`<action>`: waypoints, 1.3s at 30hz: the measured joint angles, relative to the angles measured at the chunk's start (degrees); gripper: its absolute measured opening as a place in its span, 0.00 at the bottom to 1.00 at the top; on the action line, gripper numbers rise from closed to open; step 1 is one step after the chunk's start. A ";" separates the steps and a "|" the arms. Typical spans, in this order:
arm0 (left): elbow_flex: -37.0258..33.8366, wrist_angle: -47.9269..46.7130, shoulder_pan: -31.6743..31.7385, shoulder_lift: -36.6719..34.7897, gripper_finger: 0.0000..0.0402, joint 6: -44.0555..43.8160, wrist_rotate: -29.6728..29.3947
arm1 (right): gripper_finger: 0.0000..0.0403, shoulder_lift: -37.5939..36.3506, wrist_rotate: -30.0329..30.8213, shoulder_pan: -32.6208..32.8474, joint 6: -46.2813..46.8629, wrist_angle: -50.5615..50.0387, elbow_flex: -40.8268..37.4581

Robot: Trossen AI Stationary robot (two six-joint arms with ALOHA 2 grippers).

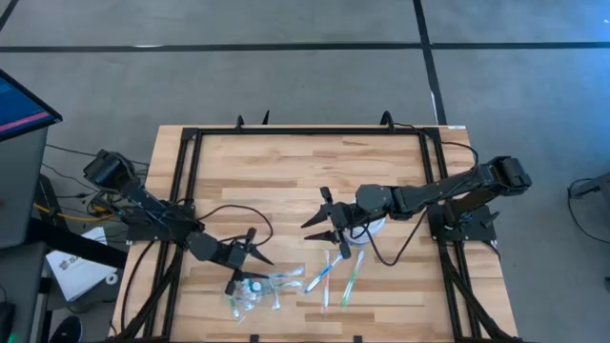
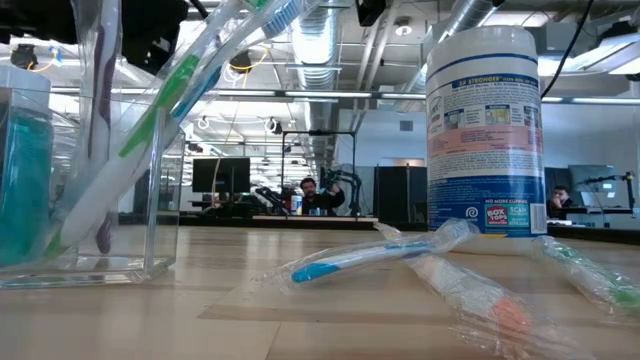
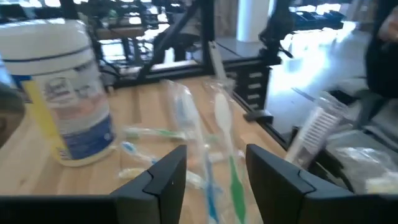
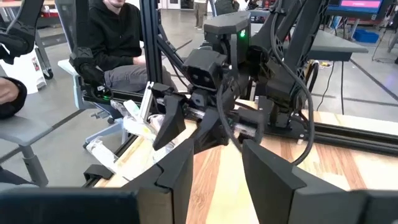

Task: Pick & Place toothbrushing station
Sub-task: Put the green toothbrush into the transparent organizer

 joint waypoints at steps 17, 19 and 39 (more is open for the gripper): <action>0.04 0.05 5.21 -10.94 0.36 3.20 -3.54 | 0.32 -0.85 -0.25 7.39 3.43 -27.09 9.85; 0.04 0.09 7.00 -11.40 0.36 3.19 -3.52 | 0.32 -0.85 -0.02 8.92 4.96 -32.29 11.32; 0.04 0.05 10.78 -11.41 0.35 2.66 -3.17 | 0.31 -0.63 5.87 23.91 41.07 -51.34 12.44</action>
